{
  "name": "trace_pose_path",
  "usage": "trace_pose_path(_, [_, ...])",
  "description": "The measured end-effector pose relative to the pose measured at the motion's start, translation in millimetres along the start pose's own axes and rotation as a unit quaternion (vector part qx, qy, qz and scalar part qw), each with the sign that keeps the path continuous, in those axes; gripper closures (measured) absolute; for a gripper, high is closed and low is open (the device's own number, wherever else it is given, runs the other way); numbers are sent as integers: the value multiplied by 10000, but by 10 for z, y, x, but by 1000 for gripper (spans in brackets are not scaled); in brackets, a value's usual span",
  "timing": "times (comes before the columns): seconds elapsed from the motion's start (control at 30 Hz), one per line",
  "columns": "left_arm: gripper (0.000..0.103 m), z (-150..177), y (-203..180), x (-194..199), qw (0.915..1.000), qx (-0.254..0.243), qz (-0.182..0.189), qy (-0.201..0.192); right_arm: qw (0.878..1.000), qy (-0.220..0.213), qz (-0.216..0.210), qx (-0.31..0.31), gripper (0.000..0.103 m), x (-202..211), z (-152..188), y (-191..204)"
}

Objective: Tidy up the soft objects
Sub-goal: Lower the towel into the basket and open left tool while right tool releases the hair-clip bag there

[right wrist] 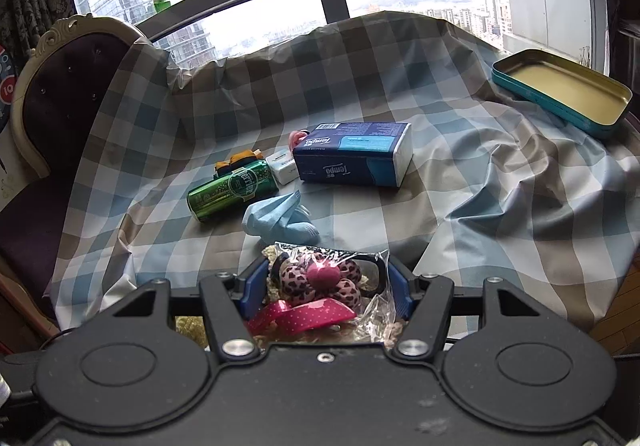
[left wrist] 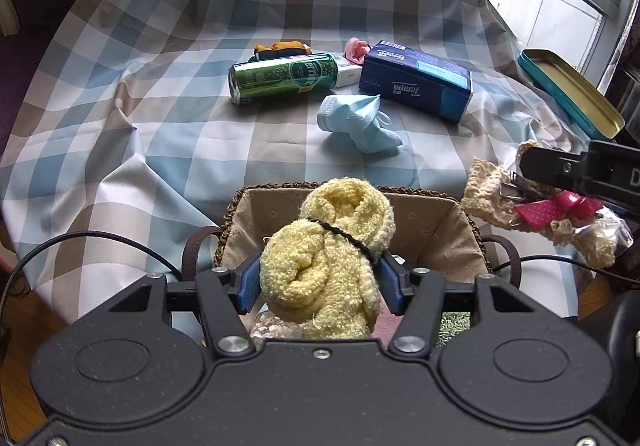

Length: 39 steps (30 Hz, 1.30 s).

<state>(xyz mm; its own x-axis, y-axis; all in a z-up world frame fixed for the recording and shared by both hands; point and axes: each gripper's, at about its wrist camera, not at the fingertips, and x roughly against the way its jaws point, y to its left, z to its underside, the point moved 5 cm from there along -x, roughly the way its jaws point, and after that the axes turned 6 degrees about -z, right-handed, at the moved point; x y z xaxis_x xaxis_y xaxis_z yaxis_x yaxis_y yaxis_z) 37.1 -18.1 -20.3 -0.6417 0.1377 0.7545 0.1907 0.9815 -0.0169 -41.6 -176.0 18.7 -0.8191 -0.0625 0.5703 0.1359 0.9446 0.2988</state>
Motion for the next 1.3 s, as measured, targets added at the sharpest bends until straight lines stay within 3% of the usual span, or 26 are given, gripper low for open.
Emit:
trace_pose_path(0.2, [37, 49, -35, 15, 9998, -33, 156, 68, 10000, 80, 39, -23, 42, -41, 28, -9])
trace_pose_path(0.6, [37, 46, 55, 25, 9997, 163, -159, 61, 9998, 161, -109, 70, 41, -128, -14, 66])
trace_pose_path(0.7, [37, 40, 69, 26, 9996, 183, -188, 64, 9996, 141, -215, 98, 37, -135, -28, 110])
trace_pose_path(1.3, [37, 8, 96, 37, 9994, 203, -270, 29, 9994, 289, -140, 89, 37, -169, 27, 80])
